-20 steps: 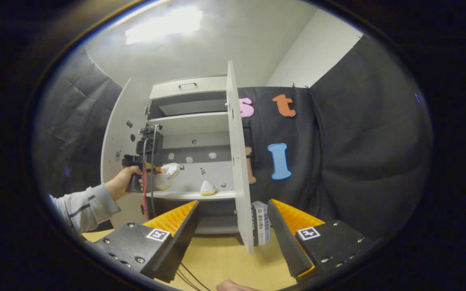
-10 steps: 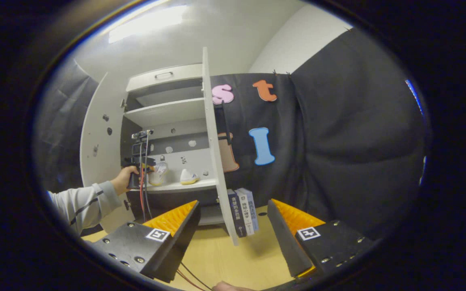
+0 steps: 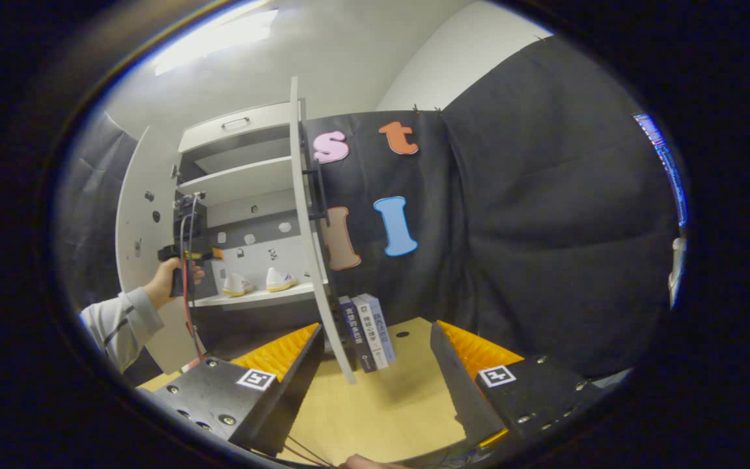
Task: Grab one shoe with the right hand and put it into the shoe cabinet, grab the other shoe with the left hand and put it into the shoe cabinet; then close the right door with the right hand and the left door with the left hand.
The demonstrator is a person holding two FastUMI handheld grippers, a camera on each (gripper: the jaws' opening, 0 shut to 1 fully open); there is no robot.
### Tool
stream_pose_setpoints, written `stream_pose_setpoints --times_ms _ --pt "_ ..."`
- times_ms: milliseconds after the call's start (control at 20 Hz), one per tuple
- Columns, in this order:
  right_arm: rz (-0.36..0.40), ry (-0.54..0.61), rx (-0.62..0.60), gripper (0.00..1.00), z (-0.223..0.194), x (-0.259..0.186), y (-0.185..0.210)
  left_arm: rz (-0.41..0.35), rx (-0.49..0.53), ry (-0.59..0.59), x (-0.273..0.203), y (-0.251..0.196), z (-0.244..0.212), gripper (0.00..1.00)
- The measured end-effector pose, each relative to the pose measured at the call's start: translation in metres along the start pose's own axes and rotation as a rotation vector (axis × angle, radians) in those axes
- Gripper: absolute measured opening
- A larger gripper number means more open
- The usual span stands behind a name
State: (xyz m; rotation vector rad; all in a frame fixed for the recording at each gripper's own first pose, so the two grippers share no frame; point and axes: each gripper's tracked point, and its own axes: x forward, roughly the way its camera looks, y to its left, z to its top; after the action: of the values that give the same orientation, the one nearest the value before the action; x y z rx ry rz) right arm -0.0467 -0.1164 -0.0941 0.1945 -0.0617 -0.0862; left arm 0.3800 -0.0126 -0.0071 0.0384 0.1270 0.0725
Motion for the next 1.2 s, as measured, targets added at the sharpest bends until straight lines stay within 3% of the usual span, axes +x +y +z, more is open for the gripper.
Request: stream_pose_setpoints --times_ms 150,300,550,650,800,950,1050,1100,1200 --pt "-0.075 -0.010 -0.001 0.97 0.009 -0.008 -0.043 -0.043 0.001 -0.002 -0.051 -0.002 0.010 0.96" --pt "-0.102 -0.002 0.029 0.97 0.021 0.001 -0.077 -0.101 -0.027 0.006 -0.113 0.006 0.009 0.96" --pt "-0.088 0.034 0.050 0.99 0.045 0.066 -0.109 -0.223 -0.045 -0.007 -0.217 0.007 -0.021 0.97" --pt "-0.093 0.017 -0.028 0.99 0.062 0.098 -0.118 -0.287 -0.006 -0.028 -0.247 -0.002 -0.038 0.96" --pt "-0.008 0.010 -0.059 0.96 0.095 0.142 -0.098 -0.364 -0.028 0.012 -0.294 -0.014 -0.078 0.96" --pt "0.097 0.009 -0.048 0.99 0.123 0.186 -0.072 -0.377 -0.049 0.002 -0.332 -0.009 -0.103 0.97" --pt "0.125 0.013 -0.054 0.96 0.141 0.214 -0.060 -0.406 -0.058 0.015 -0.360 -0.007 -0.117 0.96" --pt "0.151 0.022 -0.046 1.00 0.150 0.226 -0.051 -0.415 -0.063 0.015 -0.372 -0.004 -0.123 0.96" --pt "0.172 0.042 -0.055 0.99 0.161 0.245 -0.034 -0.423 -0.067 0.003 -0.388 0.010 -0.125 0.96"
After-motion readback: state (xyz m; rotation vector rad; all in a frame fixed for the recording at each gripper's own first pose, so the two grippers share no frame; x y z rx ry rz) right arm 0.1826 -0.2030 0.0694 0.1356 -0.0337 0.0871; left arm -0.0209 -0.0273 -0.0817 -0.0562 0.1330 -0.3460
